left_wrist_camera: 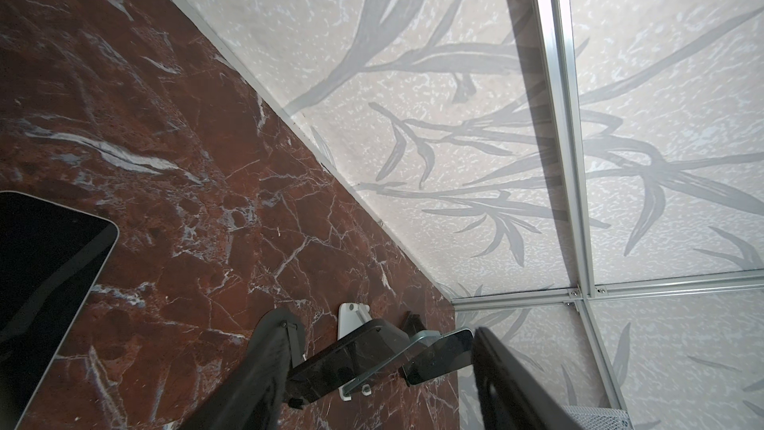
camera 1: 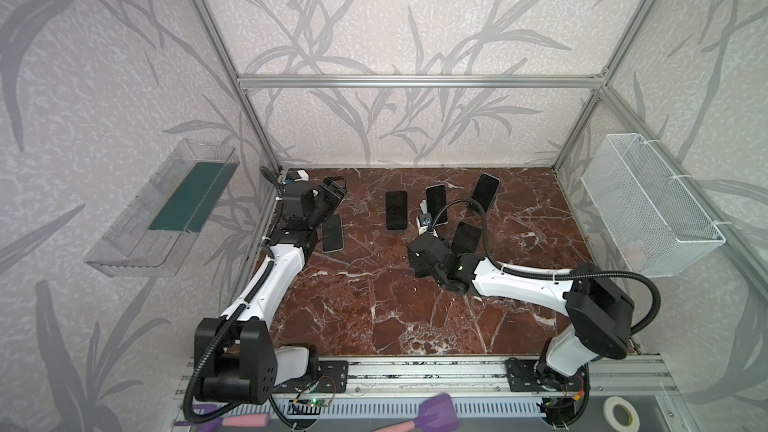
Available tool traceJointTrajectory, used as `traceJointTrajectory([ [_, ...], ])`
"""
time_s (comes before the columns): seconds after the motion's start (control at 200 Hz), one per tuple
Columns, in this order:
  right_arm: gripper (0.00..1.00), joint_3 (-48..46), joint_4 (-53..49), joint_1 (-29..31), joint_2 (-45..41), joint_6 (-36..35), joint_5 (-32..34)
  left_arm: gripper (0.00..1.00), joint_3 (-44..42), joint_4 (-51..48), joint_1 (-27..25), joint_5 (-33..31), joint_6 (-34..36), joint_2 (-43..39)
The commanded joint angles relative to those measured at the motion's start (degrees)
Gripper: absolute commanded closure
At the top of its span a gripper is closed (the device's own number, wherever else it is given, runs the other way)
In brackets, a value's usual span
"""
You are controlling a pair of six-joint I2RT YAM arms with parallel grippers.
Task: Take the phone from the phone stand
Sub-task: 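Lift the purple-cased phone out of its stand toward the flat phone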
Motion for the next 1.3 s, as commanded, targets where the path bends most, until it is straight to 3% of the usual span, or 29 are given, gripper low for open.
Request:
traceJointTrajectory([
  [0.0, 0.31, -1.09, 1.49, -0.19, -3.26, -1.62, 0.18, 0.29, -0.53, 1.53, 0.20, 0.80, -0.52, 0.24],
  [0.581, 0.34, 1.29, -0.59, 1.03, -7.72, -7.13, 1.98, 0.29, -0.88, 2.57, 0.66, -0.40, 1.08, -0.83],
  [0.852, 0.34, 5.95, -2.25, 1.70, -7.04, -8.70, 3.60, 0.29, -0.84, 0.63, 5.43, -3.48, 3.30, -1.88],
  [1.072, 0.35, 10.92, -3.11, 2.15, -4.98, -8.97, 3.52, 0.29, -0.47, 0.60, 8.78, -2.18, 1.58, -1.18],
  [1.298, 0.35, 17.30, -1.76, 6.04, -0.37, -10.95, 2.98, 0.29, 0.35, -1.58, 10.14, -3.76, 3.71, -0.78],
])
